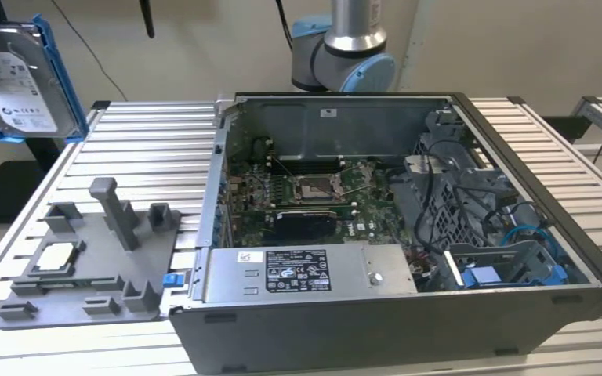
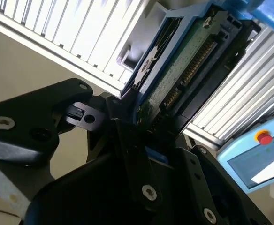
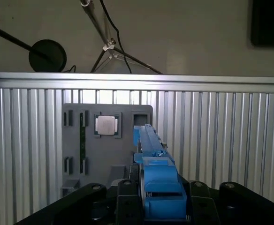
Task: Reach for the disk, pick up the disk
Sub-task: 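Pick up the disk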
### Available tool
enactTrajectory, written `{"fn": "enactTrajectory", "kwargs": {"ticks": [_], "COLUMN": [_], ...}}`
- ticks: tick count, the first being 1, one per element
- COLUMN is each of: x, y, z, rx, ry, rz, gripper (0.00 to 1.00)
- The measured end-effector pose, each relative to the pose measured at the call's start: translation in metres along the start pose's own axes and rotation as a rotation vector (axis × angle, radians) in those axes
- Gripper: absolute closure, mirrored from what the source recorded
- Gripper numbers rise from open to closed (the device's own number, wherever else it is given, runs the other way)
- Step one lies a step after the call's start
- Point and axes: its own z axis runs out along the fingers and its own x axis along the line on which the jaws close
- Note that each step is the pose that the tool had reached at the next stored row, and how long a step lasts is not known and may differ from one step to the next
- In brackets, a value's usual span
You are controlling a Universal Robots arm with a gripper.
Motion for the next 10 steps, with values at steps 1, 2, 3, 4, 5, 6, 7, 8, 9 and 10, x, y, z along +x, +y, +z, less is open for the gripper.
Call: {"fn": "enactTrajectory", "kwargs": {"ticks": [1, 2, 3, 4, 5, 6, 7, 8, 9, 10], "x": [0.0000, 0.0000, 0.0000, 0.0000, -0.0001, -0.0001, -0.0001, -0.0001, -0.0001, -0.0001], "y": [0.0000, 0.0000, 0.0000, 0.0000, 0.0000, 0.0000, 0.0001, 0.0000, 0.0001, 0.0000], "z": [-0.0019, -0.0034, -0.0042, -0.0046, -0.0046, -0.0046, -0.0046, -0.0046, -0.0046, -0.0046], "rx": [-0.0002, -0.0001, 0.0006, 0.0028, 0.0085, 0.0176, 0.0284, 0.0414, 0.0544, 0.0665], "ry": [0.0001, 0.0001, 0.0001, 0.0001, -0.0004, -0.0013, -0.0021, -0.0030, -0.0036, -0.0039], "rz": [0.000, -0.001, -0.002, -0.003, -0.005, -0.007, -0.009, -0.011, -0.013, -0.015], "gripper": [1.00, 1.00, 1.00, 1.00, 1.00, 1.00, 1.00, 1.00, 1.00, 1.00]}}
